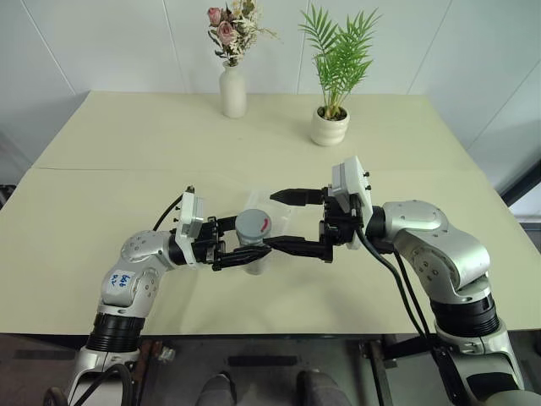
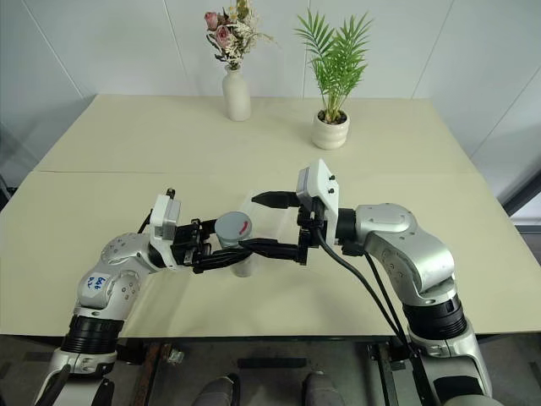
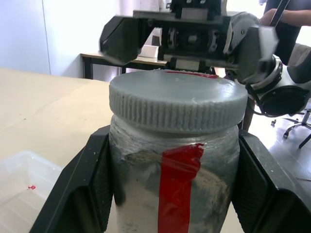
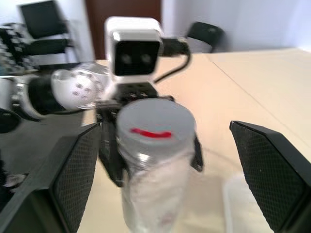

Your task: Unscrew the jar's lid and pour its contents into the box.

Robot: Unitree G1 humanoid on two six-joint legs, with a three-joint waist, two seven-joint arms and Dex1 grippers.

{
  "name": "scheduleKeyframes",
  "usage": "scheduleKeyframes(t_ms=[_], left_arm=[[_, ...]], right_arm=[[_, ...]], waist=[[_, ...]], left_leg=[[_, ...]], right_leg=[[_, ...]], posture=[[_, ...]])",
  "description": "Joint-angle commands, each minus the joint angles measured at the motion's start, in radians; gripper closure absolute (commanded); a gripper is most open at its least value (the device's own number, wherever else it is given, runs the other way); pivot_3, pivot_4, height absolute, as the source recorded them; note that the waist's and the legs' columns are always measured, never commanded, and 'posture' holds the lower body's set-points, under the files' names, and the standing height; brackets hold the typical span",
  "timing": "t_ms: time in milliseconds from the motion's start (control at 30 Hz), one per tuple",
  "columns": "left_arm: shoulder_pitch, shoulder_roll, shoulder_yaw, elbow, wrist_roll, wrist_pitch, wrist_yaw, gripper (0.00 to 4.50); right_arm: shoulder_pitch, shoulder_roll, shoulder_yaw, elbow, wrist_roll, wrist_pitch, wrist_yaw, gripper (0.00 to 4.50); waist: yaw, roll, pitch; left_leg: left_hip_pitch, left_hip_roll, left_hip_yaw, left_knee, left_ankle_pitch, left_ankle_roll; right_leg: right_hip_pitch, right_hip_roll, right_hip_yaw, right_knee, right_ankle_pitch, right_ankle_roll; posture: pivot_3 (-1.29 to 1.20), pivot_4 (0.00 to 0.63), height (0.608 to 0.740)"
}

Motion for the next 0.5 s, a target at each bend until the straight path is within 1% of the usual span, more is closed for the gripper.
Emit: scheduleKeyframes(t_ms=[33, 267, 500], left_arm=[[-0.033, -0.001, 0.009, -0.01, -0.009, -0.012, 0.002, 1.76], [-0.043, -0.003, 0.0, 0.017, 0.004, -0.03, -0.011, 1.76], [-0.053, -0.006, -0.013, 0.037, 0.011, -0.045, -0.025, 1.76]], right_arm=[[0.007, 0.026, 0.021, -0.049, -0.01, 0.01, -0.074, 0.05], [0.019, 0.077, 0.019, -0.082, 0.052, 0.062, -0.147, 0.05], [-0.012, 0.103, 0.06, -0.057, 0.023, 0.061, -0.189, 0.05]], waist=[[0.002, 0.0, 0.0], [0.004, 0.0, 0.0], [0.003, 0.0, 0.0]], left_leg=[[0.0, 0.0, 0.0, 0.0, 0.0, 0.0], [-0.001, 0.0, 0.0, 0.0, 0.0, 0.0], [-0.001, 0.0, 0.0, 0.0, 0.0, 0.0]], right_leg=[[0.0, 0.0, 0.0, 0.0, 0.0, 0.0], [0.0, 0.0, 0.0, -0.001, 0.0, 0.0], [0.0, 0.0, 0.0, -0.001, 0.0, 0.0]], posture=[[0.0, 0.15, 0.74], [0.0, 0.15, 0.74], [0.0, 0.15, 0.74]])
